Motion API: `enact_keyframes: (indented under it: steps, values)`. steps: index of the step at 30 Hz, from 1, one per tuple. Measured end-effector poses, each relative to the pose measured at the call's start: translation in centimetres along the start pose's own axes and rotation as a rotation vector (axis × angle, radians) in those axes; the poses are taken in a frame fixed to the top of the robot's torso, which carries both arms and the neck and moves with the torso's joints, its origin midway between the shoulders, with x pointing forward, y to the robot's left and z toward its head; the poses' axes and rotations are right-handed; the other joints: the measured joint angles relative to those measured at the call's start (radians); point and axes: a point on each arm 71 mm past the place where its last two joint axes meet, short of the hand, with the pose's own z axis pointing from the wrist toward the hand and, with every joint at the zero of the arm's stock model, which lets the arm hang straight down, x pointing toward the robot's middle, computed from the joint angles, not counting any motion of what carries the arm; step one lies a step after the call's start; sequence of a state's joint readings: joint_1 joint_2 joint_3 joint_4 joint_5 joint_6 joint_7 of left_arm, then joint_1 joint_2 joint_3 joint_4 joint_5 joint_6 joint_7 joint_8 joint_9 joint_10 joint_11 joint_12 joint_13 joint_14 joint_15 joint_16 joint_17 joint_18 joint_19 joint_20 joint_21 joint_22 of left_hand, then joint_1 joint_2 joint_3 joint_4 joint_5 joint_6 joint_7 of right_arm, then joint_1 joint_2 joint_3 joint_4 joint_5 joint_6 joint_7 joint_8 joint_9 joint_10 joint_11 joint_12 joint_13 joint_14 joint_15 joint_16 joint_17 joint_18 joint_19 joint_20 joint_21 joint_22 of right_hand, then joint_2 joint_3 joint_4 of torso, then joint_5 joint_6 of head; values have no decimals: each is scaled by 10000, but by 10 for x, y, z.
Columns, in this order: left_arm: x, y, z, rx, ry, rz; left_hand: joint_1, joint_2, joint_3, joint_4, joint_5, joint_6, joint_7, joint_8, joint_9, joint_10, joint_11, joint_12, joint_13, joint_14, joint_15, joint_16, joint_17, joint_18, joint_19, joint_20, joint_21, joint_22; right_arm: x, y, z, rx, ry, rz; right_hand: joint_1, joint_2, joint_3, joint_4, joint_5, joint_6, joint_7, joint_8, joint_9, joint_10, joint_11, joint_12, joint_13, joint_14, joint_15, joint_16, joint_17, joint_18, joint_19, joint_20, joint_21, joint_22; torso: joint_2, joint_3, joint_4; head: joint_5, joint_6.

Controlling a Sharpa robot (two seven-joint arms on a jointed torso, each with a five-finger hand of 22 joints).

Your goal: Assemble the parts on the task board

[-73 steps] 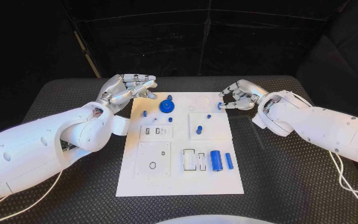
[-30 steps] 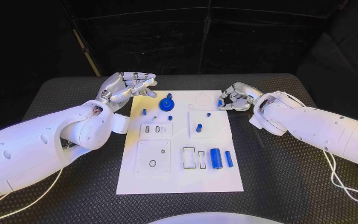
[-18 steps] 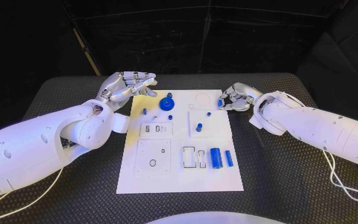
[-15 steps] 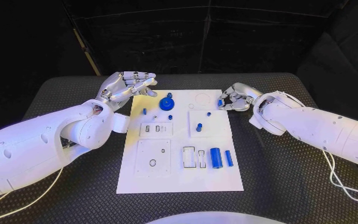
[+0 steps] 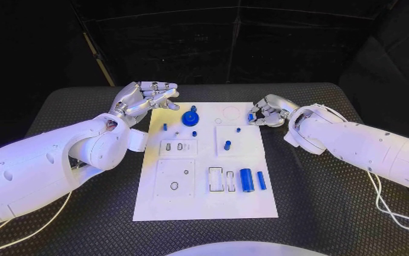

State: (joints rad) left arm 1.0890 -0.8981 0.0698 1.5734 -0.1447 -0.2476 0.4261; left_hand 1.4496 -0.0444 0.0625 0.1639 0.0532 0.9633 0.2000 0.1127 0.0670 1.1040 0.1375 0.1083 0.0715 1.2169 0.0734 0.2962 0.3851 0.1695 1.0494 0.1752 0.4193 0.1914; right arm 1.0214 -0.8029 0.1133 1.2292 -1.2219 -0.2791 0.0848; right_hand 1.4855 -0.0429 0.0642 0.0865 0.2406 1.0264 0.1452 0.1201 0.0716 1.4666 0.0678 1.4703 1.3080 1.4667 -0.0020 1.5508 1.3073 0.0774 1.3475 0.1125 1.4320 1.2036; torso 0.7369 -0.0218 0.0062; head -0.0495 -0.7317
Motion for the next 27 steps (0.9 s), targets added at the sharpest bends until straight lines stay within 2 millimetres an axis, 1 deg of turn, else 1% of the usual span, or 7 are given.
enact_keyframes:
  steps: [5, 7, 8, 10, 13, 20, 27]
  values:
    - [0, 0, 0, -5, -1, 0, 0, 0, 0, 0, 0, 0, 0, 0, 0, 0, 0, 0, 0, 0, 0, 0, 0, 0, 0, 0, 0, 1, 0, 0, 0, 2, -30, -4, -85, 84, 32, 32, 0, 101, -19, -1, -10, 0, 0, 45, -1, 0, 0, 0, 0, 0, 20, -20, 0, 30, 0, 0, 0, -8, -9]
    - [0, 0, 0, -7, -1, 0, 0, 0, 0, 0, 0, 0, 0, 0, 0, 0, 0, 0, 0, 0, 0, 0, -1, 0, 0, 0, 0, 1, 0, 0, 0, 1, -55, -6, -128, 127, 88, 31, -1, 249, -77, 45, -14, -3, -82, 50, -2, -18, -30, 0, 0, 0, 37, -37, 0, 66, 0, 0, 0, -9, -12]
    - [0, 0, 0, -8, -1, 0, 0, 0, 0, 0, 0, 0, 0, 0, 0, 0, 0, 0, 0, 0, 0, 0, -1, 0, 0, 0, 0, 1, 0, 0, 0, -1, -73, -2, -156, 157, 136, 17, -16, 344, -102, 87, -12, 1, -111, 84, -3, -19, -92, 0, 0, 1, 59, -59, 0, 83, 0, 0, 0, -10, -12]
    - [0, 0, 0, -11, 0, 0, 0, 0, 0, 0, 0, 0, 0, 0, 0, 0, 0, 0, 0, 0, 0, 0, -1, 0, 0, 0, 0, 1, -1, 0, 0, -18, -128, 28, -132, 189, 239, -9, 36, 551, -188, 164, -8, -16, -207, 131, -3, -5, -151, 0, 0, 0, 71, -143, 7, 129, 0, 0, 0, -14, -16]
    - [0, 0, 0, -15, 0, 0, 0, 0, 0, 0, 0, 0, 0, 0, 0, 0, 0, 0, 0, 0, 0, 0, -2, 0, 0, 0, 0, 1, -1, 1, 0, -63, -244, 130, -114, 262, 402, -86, 100, 650, -143, 314, 4, -7, -355, 213, -3, -17, -270, 30, 0, 0, 100, -222, 45, 194, 0, 0, 0, -18, -19]
    - [-1, 0, 0, -27, -14, 7, 0, 0, 0, 0, 0, 0, 0, 0, 0, 0, 0, 1, 0, 0, 0, 0, -2, 0, 0, 0, 0, 2, -4, 4, -1, -221, -627, 539, -131, 453, 508, -141, 212, 654, -140, 317, 2, -36, -394, 213, -2, -18, -341, 39, 7, 0, 157, -307, 45, 236, -2, 5, 0, -19, -24]
    - [-2, 0, 0, -35, -37, 20, 0, 0, 0, 0, 0, 0, 0, 0, 0, 0, 0, 1, 0, 0, 0, 0, -3, -1, 0, 0, 0, 3, -5, 14, -5, -453, -998, 1063, -170, 492, 536, -120, 223, 654, -139, 316, 1, 0, -431, 213, -1, -18, -341, 39, 7, 0, 149, -315, 45, 246, -13, 2, 0, -6, -1]
